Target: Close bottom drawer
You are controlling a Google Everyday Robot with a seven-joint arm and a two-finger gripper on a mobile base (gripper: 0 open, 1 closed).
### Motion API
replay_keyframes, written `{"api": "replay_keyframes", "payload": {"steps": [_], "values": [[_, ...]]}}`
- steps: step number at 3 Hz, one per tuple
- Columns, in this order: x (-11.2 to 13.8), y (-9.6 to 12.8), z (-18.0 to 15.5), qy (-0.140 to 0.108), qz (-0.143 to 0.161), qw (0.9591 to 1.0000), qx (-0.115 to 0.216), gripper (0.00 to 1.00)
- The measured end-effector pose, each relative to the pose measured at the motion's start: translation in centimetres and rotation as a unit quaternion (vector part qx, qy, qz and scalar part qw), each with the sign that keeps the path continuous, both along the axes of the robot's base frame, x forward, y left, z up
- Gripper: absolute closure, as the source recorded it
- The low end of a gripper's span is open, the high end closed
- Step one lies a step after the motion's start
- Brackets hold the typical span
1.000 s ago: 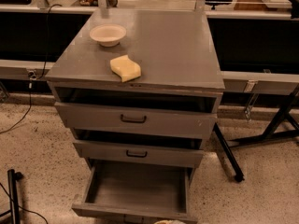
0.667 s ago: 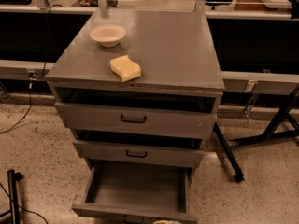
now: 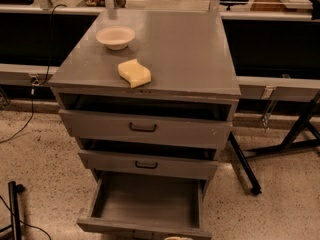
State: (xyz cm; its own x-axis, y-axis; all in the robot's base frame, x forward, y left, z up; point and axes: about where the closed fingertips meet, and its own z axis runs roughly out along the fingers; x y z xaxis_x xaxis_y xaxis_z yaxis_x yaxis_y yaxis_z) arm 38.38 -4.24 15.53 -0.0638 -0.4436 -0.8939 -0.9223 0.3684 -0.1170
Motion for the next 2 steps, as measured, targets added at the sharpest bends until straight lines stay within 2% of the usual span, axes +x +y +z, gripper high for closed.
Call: {"api": "replay_keyframes", "payload": {"steps": [2], "values": [[0.5, -1.2, -2.9, 0.012, -0.013, 0.9998, 0.009, 1.00]]}}
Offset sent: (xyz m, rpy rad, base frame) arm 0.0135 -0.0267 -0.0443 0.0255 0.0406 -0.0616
